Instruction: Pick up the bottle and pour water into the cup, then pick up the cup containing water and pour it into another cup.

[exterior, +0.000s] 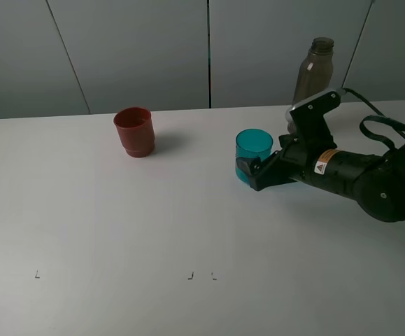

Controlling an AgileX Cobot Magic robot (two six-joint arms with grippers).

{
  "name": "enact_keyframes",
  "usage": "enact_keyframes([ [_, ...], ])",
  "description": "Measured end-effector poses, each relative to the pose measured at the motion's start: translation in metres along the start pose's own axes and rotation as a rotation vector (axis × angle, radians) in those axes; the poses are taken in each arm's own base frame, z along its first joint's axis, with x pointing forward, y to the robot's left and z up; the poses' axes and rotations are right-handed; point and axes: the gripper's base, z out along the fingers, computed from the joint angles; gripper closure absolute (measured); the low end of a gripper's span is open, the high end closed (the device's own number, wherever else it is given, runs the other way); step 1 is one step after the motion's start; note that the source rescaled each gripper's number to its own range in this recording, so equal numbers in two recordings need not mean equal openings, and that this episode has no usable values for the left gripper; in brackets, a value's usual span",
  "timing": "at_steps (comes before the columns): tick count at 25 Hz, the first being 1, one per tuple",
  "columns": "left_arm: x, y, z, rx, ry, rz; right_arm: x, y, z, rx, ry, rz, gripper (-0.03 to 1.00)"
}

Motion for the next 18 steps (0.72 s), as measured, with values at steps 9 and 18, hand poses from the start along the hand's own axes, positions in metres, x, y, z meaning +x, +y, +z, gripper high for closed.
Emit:
enact_keyframes([
  [9,0.0,0.0,0.0,0.0,0.0,0.0,-0.031,-0.001,-0.073,0.058,0.045,0.015,-0.03],
  [18,0.0,0.0,0.0,0.0,0.0,0.007,-0.087,0.0,-0.188,0.112,0.013,0.157,-0.03],
])
